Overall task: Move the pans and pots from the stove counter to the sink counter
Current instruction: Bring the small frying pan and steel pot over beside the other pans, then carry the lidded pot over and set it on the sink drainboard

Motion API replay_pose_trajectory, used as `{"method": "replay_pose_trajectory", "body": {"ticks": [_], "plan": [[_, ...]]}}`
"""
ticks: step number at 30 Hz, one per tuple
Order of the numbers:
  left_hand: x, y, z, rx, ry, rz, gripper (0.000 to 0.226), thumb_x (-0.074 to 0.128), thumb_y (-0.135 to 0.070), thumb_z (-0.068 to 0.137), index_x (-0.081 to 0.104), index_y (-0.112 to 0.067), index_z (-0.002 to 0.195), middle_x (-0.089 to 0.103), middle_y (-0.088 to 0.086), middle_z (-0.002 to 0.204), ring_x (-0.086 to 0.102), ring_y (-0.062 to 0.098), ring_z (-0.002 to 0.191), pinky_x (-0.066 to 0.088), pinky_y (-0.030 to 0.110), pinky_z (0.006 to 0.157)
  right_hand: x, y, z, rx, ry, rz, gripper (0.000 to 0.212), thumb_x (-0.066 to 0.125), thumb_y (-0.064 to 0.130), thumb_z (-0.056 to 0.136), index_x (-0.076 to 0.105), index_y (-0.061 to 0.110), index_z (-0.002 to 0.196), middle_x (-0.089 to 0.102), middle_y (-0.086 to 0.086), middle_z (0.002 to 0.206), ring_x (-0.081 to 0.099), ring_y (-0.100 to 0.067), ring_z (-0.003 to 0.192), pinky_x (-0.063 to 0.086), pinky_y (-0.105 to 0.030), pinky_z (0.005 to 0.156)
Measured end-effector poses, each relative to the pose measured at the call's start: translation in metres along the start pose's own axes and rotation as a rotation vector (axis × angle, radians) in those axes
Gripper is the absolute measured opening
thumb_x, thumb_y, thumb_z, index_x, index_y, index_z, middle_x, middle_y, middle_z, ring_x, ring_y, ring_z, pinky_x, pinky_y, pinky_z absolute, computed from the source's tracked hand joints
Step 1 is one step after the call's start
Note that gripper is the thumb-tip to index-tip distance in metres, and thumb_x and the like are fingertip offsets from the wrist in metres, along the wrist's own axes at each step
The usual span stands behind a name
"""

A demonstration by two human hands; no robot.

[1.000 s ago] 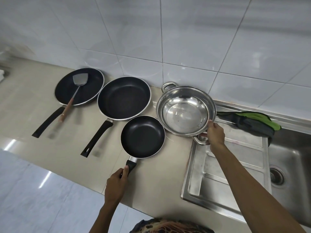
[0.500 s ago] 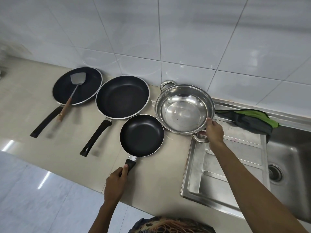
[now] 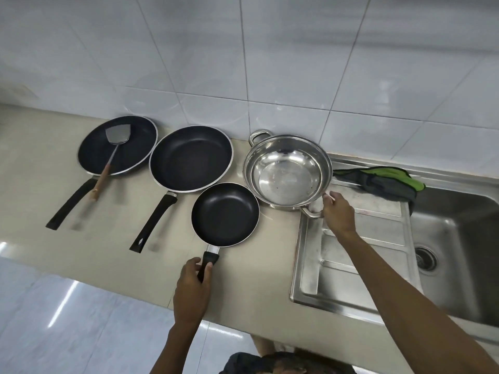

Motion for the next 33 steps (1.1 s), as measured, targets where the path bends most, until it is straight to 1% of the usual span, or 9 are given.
{"method": "replay_pose_trajectory", "body": {"ticks": [3, 6, 9, 13, 16, 19, 22, 27, 33], "plan": [[-0.001, -0.016, -0.009, 0.138, -0.061, 0.141, 0.038, 0.067, -0.029, 0.094, 0.060, -0.004, 0.122, 0.064, 0.015, 0.123, 0.064, 0.037, 0.105, 0.052, 0.048, 0.082, -0.008, -0.006, -0.027, -0.055, 0.003, -0.033, 0.037, 0.048, 0.029, 0.107, 0.057, 0.010, 0.137, 0.072, -0.018, 0.120, 0.065, -0.042, 0.115, 0.052, -0.047, 0.096], [0.002, -0.037, -0.024, 0.251, -0.134, 0.305, 0.047, 0.058, -0.038, 0.093, 0.060, -0.006, 0.127, 0.059, 0.015, 0.138, 0.059, 0.036, 0.117, 0.048, 0.053, 0.091, -0.012, -0.012, -0.056, -0.134, 0.043, -0.075, 0.040, 0.051, 0.030, 0.107, 0.051, 0.013, 0.143, 0.069, -0.019, 0.132, 0.066, -0.039, 0.120, 0.053, -0.048, 0.099], [0.023, -0.061, -0.044, 0.324, -0.057, 0.359, 0.057, 0.052, -0.045, 0.094, 0.056, -0.008, 0.137, 0.053, 0.011, 0.148, 0.053, 0.032, 0.132, 0.042, 0.052, 0.104, -0.017, -0.023, -0.084, -0.225, 0.076, -0.242, 0.055, 0.051, 0.032, 0.107, 0.040, 0.004, 0.154, 0.058, -0.025, 0.145, 0.057, -0.043, 0.129, 0.046, -0.048, 0.105], [0.057, -0.099, -0.076, 0.438, 0.055, 0.372, 0.060, 0.056, -0.046, 0.096, 0.051, -0.011, 0.144, 0.047, 0.010, 0.155, 0.044, 0.030, 0.143, 0.037, 0.053, 0.113, -0.039, -0.031, -0.124, -0.437, 0.065, -0.443, 0.047, 0.055, 0.028, 0.105, 0.051, 0.001, 0.144, 0.065, -0.025, 0.136, 0.063, -0.046, 0.118, 0.050, -0.050, 0.099], [0.085, -0.132, -0.108, 0.548, 0.093, 0.395, 0.060, 0.051, -0.048, 0.099, 0.050, -0.010, 0.145, 0.042, 0.011, 0.158, 0.039, 0.030, 0.146, 0.034, 0.052, 0.114, -0.067, -0.052, -0.147, -0.553, 0.079, -0.609, 0.052, 0.050, 0.034, 0.103, 0.052, 0.005, 0.147, 0.060, -0.019, 0.147, 0.058, -0.037, 0.131, 0.045, -0.050, 0.108], [0.118, -0.172, -0.155, 0.680, 0.132, 0.433, 0.067, 0.041, -0.053, 0.096, 0.051, -0.009, 0.146, 0.040, 0.012, 0.159, 0.038, 0.030, 0.147, 0.035, 0.052, 0.114, -0.117, -0.099, -0.170, -0.497, 0.057, -0.704, 0.056, 0.051, 0.039, 0.104, 0.048, 0.013, 0.153, 0.049, -0.011, 0.159, 0.048, -0.036, 0.142, 0.034, -0.056, 0.117], [0.159, -0.211, -0.215, 0.808, 0.188, 0.439, 0.067, 0.047, -0.055, 0.095, 0.052, -0.011, 0.145, 0.042, 0.011, 0.158, 0.039, 0.030, 0.146, 0.035, 0.051, 0.114, -0.184, -0.146, -0.199, -0.493, -0.058, -0.763, 0.054, 0.057, 0.038, 0.099, 0.056, 0.012, 0.147, 0.057, -0.013, 0.152, 0.055, -0.041, 0.136, 0.041, -0.062, 0.111], [0.239, -0.294, -0.339, 1.062, 0.299, 0.406, 0.064, 0.056, -0.054, 0.094, 0.056, -0.011, 0.142, 0.046, 0.010, 0.156, 0.044, 0.030, 0.144, 0.037, 0.052, 0.113, -0.303, -0.235, -0.248, -0.365, -0.160, -0.843, 0.057, 0.046, 0.043, 0.098, 0.061, 0.013, 0.143, 0.063, -0.015, 0.145, 0.060, -0.043, 0.130, 0.047, -0.064, 0.106], [0.327, -0.406, -0.500, 1.336, 0.442, 0.359, 0.073, 0.033, -0.065, 0.098, 0.037, -0.019, 0.154, 0.029, 0.003, 0.165, 0.024, 0.022, 0.153, 0.022, 0.046, 0.123, -0.458, -0.333, -0.302, -0.086, -0.344, -0.814, 0.063, 0.034, 0.049, 0.101, 0.053, 0.015, 0.150, 0.055, -0.015, 0.153, 0.053, -0.044, 0.137, 0.040, -0.065, 0.111]]}}
Point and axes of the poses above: each hand's wrist, its own z-axis towards the middle knuckle, its own x-axis out of the palm, y = z × x, the point moved 9 cm from there along z, towards the middle knuckle
